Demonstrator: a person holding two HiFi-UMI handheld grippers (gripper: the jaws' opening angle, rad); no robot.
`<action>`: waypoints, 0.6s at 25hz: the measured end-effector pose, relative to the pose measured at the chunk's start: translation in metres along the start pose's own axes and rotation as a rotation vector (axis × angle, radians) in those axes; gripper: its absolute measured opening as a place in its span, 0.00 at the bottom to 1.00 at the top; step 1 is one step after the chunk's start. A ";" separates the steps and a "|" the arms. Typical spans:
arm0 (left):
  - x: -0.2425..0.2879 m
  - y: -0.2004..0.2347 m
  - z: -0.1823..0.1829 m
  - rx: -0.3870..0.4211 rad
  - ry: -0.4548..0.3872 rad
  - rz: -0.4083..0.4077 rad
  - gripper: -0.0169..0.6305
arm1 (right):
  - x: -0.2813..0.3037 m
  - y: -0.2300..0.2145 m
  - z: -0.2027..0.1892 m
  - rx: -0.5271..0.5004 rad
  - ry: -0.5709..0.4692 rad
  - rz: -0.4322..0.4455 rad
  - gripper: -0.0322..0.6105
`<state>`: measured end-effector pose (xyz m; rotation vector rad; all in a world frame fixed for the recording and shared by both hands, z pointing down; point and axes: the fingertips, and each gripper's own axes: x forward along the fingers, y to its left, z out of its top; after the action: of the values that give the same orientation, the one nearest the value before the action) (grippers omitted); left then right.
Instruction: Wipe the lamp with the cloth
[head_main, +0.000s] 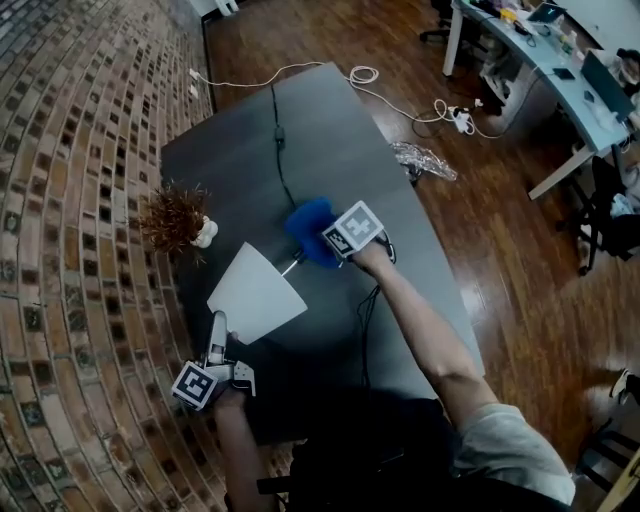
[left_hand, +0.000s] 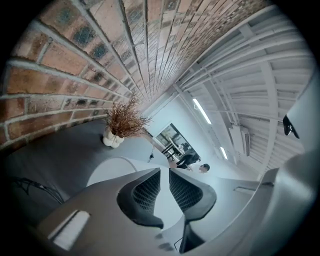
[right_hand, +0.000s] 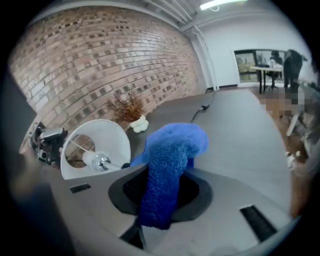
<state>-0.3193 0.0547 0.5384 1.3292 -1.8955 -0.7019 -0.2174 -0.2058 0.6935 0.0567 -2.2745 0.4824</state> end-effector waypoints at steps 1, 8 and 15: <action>-0.001 -0.002 -0.003 -0.008 -0.014 -0.016 0.10 | -0.014 -0.014 0.004 -0.028 0.002 -0.078 0.20; -0.032 -0.020 -0.046 -0.022 -0.126 -0.170 0.03 | -0.033 0.054 0.026 -0.133 0.023 0.159 0.20; -0.059 -0.057 -0.116 0.203 -0.065 -0.354 0.03 | 0.013 0.127 -0.025 -0.074 0.210 0.481 0.20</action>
<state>-0.1819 0.0882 0.5509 1.8199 -1.8386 -0.7468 -0.2328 -0.0774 0.6770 -0.5637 -2.0877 0.6167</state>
